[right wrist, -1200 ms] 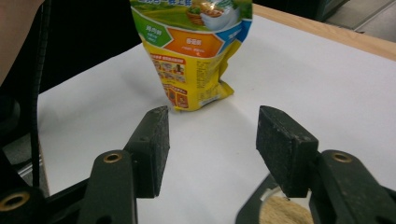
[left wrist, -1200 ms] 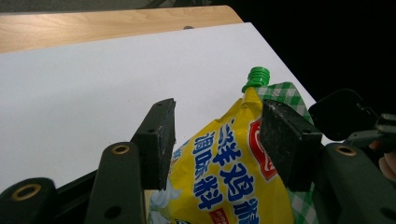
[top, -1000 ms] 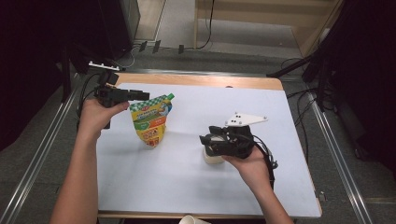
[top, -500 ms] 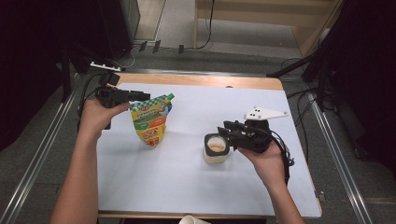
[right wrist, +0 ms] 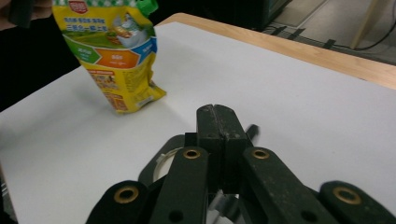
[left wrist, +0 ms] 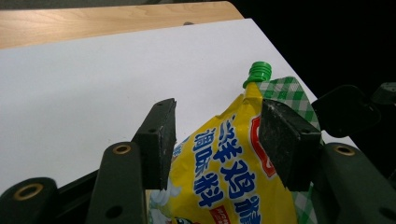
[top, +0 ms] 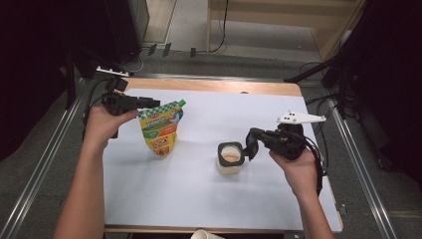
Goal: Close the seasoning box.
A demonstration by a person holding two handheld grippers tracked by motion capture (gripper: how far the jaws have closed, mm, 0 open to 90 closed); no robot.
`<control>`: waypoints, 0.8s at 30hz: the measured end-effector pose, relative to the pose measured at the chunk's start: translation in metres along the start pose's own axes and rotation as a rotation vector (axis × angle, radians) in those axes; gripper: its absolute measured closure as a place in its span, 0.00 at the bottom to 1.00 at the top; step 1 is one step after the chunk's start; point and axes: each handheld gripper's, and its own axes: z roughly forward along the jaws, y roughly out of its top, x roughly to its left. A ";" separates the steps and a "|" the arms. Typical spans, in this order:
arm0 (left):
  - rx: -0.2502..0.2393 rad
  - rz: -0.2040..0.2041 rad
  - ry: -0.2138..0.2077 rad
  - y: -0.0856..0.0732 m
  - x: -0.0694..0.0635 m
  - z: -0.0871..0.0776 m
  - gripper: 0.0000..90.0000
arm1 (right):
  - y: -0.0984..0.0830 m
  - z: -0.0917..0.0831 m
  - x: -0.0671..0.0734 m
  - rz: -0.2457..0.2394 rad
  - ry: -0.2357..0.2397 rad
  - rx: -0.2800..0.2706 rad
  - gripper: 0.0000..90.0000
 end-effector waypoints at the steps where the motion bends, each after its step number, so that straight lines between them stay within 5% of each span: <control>1: 0.000 0.000 -0.002 0.000 0.000 0.000 0.52 | 0.000 -0.001 -0.002 0.004 -0.007 0.000 1.00; 10: 0.000 0.001 0.000 0.000 0.001 0.000 0.53 | -0.011 0.003 -0.018 0.038 -0.059 0.025 1.00; 24: 0.008 0.000 0.004 0.000 0.000 0.003 0.53 | -0.020 0.020 -0.019 0.092 -0.037 0.055 1.00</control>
